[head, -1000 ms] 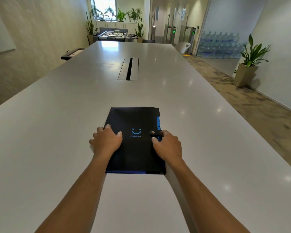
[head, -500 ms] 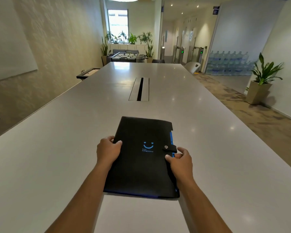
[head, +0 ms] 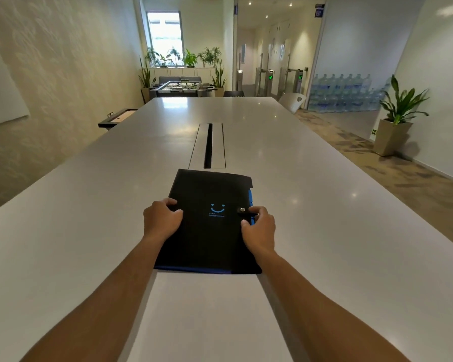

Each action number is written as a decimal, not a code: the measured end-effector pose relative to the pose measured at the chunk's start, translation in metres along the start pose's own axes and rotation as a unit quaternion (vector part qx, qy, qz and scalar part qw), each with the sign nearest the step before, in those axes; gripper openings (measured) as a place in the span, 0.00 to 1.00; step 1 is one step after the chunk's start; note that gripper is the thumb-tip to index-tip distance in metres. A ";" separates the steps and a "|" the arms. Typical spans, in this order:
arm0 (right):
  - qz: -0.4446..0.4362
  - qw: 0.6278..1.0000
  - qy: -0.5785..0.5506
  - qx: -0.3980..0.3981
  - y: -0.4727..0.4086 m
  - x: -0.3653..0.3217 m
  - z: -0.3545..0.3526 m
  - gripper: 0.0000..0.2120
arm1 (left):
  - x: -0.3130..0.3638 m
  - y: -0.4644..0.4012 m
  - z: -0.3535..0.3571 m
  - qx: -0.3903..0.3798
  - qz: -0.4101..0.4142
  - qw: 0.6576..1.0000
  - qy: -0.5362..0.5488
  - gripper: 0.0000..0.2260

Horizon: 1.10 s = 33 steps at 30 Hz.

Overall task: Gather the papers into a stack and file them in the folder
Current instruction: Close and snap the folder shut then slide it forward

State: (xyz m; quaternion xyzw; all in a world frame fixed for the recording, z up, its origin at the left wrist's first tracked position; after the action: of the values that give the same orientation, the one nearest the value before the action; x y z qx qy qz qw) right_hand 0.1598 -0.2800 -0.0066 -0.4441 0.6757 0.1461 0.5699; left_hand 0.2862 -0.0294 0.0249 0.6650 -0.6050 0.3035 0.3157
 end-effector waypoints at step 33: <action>-0.168 0.932 0.287 -0.147 -0.011 0.010 0.044 0.27 | -0.034 -0.025 0.043 0.025 0.128 0.973 -0.191 0.35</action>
State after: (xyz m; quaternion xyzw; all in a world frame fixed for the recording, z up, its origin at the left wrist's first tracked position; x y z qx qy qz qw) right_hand 0.1969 -0.2591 -0.0262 -0.6533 0.6966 0.0121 0.2965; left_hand 0.3095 -0.0404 -0.0294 0.6357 -0.7263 0.2236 0.1359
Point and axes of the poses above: each hand's wrist, its own y-axis away from the middle knuckle, its own z-axis out of the palm, x = y × z, the point moved 10 cm from there along -y, towards the middle knuckle, and after that the axes turned 13 degrees about -z, right-handed, at the moved point
